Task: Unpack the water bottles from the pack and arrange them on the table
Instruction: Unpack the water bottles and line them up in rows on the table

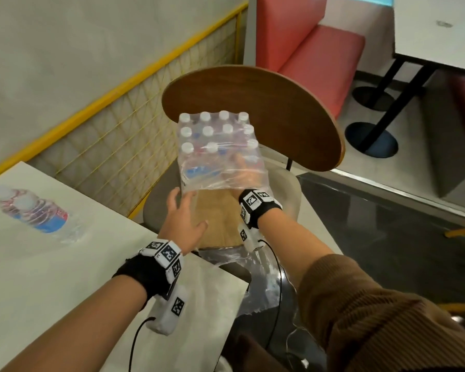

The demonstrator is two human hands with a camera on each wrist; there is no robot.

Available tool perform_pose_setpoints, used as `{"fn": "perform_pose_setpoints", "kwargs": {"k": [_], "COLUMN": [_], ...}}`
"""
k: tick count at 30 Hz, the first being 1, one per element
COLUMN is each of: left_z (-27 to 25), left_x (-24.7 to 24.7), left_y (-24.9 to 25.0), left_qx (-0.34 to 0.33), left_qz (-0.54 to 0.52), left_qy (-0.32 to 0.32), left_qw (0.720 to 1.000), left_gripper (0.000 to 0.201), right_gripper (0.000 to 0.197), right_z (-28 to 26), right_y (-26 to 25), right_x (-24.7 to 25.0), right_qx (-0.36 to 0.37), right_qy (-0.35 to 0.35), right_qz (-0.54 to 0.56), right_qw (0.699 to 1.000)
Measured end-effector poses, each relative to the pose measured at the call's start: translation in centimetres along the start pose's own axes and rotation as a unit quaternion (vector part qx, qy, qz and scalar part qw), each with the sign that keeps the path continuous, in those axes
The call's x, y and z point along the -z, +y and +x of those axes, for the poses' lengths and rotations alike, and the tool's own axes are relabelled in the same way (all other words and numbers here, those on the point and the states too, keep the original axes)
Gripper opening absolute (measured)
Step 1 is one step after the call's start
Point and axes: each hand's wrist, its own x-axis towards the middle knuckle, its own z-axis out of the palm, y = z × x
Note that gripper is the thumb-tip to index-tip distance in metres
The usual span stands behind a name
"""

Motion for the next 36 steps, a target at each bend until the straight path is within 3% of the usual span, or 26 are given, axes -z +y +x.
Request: {"fn": "perform_pose_setpoints", "kwargs": {"k": [1, 4, 7, 9, 11, 13, 17, 19, 21, 23, 28, 31, 33, 36], "left_z": [-0.1, -0.4, -0.3, -0.3, -0.2, 0.1, 0.6, 0.5, 0.5, 0.6, 0.8, 1.1, 1.2, 1.4], "left_x": [-0.1, -0.4, -0.9, -1.2, -1.5, -1.4, -1.2, -1.5, -1.8, -1.9, -1.8, -1.4, -1.2, -1.3], "left_y": [0.0, 0.1, -0.1, -0.2, -0.7, -1.3, -1.5, -1.1, -1.0, -1.0, -1.1, -1.6, -2.2, -2.6], "left_qx": [0.001, -0.005, 0.021, 0.032, 0.049, 0.060, 0.059, 0.066, 0.068, 0.070, 0.086, 0.113, 0.120, 0.117], "left_qz": [-0.002, 0.010, 0.002, -0.001, -0.006, -0.005, 0.009, 0.020, 0.030, 0.033, 0.023, 0.007, -0.007, -0.029], "left_qy": [0.010, 0.002, -0.044, -0.075, -0.094, -0.089, -0.082, -0.078, -0.078, -0.079, -0.077, -0.075, -0.075, -0.074], "left_qw": [1.000, 1.000, 0.999, 0.997, 0.994, 0.994, 0.995, 0.995, 0.994, 0.994, 0.993, 0.991, 0.990, 0.990], "left_gripper": [0.057, 0.051, 0.075, 0.086, 0.079, 0.070, 0.069, 0.067, 0.066, 0.066, 0.070, 0.073, 0.076, 0.076], "right_gripper": [0.030, 0.015, 0.022, 0.022, 0.034, 0.043, 0.030, 0.037, 0.053, 0.053, 0.054, 0.047, 0.046, 0.070], "right_z": [-0.4, -2.7, -6.1, -8.8, -9.5, -8.6, -5.9, -4.5, -3.0, -1.7, 0.3, 0.7, 2.2, 1.6], "right_y": [0.2, 0.5, -0.1, -1.1, -0.8, -0.4, 1.4, 1.5, 1.4, 0.6, -0.1, 0.1, 1.0, 1.1], "right_x": [-0.7, -2.8, -2.8, -2.2, -2.4, -1.9, 0.3, 1.6, 2.7, 3.6, 1.5, 0.7, -0.1, 0.4], "right_qx": [0.019, 0.040, 0.052, 0.075, 0.080, 0.041, -0.024, -0.042, -0.049, -0.036, -0.093, -0.091, -0.081, -0.087], "right_qy": [0.028, 0.007, 0.022, -0.030, -0.102, -0.153, -0.119, -0.096, -0.017, 0.017, -0.028, -0.005, -0.045, -0.172], "right_qz": [-0.009, 0.057, 0.139, 0.136, 0.183, 0.226, 0.130, 0.092, 0.104, 0.108, -0.052, -0.037, -0.125, -0.234], "right_qw": [0.999, 0.998, 0.989, 0.987, 0.975, 0.961, 0.984, 0.990, 0.993, 0.993, 0.994, 0.995, 0.988, 0.953]}}
